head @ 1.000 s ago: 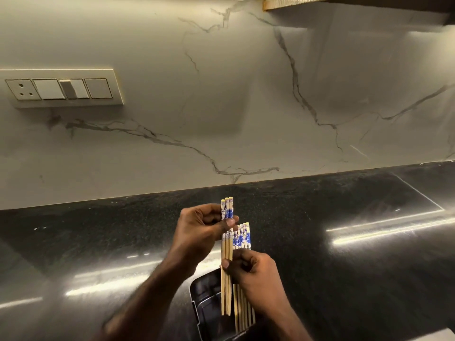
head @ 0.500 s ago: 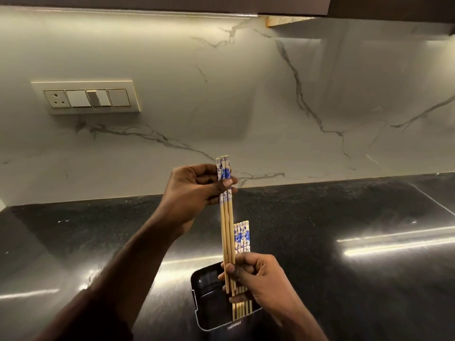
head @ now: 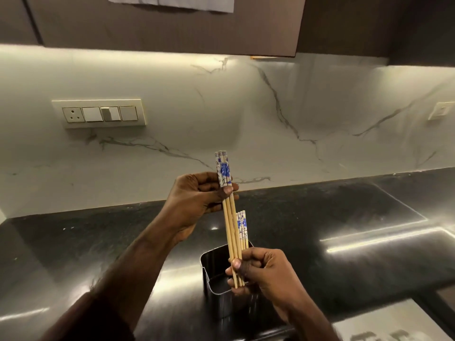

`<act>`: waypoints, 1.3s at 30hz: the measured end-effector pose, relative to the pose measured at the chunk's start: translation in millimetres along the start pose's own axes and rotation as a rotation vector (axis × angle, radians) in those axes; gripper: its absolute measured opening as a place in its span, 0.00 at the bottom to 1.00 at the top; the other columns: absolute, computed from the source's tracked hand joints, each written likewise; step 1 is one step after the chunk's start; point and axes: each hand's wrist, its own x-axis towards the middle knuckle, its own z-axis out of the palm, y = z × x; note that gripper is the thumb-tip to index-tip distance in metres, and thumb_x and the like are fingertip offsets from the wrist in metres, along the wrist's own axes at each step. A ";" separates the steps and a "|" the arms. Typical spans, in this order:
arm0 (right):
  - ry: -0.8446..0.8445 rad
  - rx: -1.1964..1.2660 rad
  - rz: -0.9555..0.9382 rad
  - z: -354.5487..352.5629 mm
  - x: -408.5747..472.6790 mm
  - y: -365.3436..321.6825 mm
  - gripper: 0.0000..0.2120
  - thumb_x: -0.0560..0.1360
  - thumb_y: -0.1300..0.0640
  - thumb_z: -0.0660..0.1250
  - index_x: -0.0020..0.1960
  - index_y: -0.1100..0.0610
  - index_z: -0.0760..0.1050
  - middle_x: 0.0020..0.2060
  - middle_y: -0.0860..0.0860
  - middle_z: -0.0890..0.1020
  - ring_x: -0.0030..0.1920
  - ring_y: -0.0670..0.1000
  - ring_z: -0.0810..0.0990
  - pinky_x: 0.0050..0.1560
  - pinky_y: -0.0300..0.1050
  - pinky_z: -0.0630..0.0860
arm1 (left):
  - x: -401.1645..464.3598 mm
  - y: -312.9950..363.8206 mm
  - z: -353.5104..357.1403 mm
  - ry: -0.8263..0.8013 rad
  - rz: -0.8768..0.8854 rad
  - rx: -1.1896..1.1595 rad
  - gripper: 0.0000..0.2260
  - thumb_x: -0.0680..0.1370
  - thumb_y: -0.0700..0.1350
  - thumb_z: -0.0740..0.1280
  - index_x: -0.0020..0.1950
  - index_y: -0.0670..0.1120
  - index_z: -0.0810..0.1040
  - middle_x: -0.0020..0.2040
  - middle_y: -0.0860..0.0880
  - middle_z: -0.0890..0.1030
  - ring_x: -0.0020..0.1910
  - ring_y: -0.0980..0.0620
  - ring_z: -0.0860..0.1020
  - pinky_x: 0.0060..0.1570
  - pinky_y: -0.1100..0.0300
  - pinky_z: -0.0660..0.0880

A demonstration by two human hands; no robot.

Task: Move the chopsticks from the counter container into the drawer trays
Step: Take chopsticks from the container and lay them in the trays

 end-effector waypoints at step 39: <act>0.550 0.026 0.187 -170.3 -494.8 62.5 0.08 0.75 0.65 0.70 0.51 0.69 0.81 0.42 0.66 0.83 0.36 0.54 0.82 0.41 0.48 0.82 | -295.8 -46.9 381.3 -0.369 -0.165 -0.088 0.10 0.74 0.35 0.69 0.56 0.40 0.80 0.47 0.42 0.86 0.47 0.45 0.85 0.47 0.53 0.82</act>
